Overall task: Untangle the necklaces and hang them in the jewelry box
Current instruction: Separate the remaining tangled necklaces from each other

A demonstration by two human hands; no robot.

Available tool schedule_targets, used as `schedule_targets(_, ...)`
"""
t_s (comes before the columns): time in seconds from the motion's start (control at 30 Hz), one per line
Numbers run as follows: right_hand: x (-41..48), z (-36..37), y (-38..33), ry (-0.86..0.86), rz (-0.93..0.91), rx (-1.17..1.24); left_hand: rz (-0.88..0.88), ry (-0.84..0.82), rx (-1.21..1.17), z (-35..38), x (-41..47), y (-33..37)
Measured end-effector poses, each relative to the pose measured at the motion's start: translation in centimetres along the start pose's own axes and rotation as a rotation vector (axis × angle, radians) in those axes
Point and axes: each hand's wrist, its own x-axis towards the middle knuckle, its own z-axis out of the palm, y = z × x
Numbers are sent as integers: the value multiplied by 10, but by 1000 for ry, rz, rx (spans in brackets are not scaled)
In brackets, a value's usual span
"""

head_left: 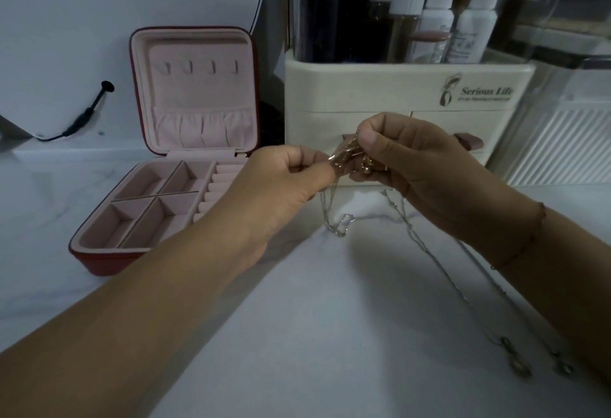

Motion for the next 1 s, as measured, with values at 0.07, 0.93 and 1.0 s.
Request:
schedule_targets(0.07, 0, 0, -2, 4, 31, 83, -30, 10, 26, -1, 1, -1)
schedule_targets(0.93, -1, -8, -15, 140, 65, 133, -123, -102, -286, -4, 7, -4)
schedule_targets(1.0, -3, -6, -18, 93, 18, 168, -146, -110, -245, -3, 6, -4)
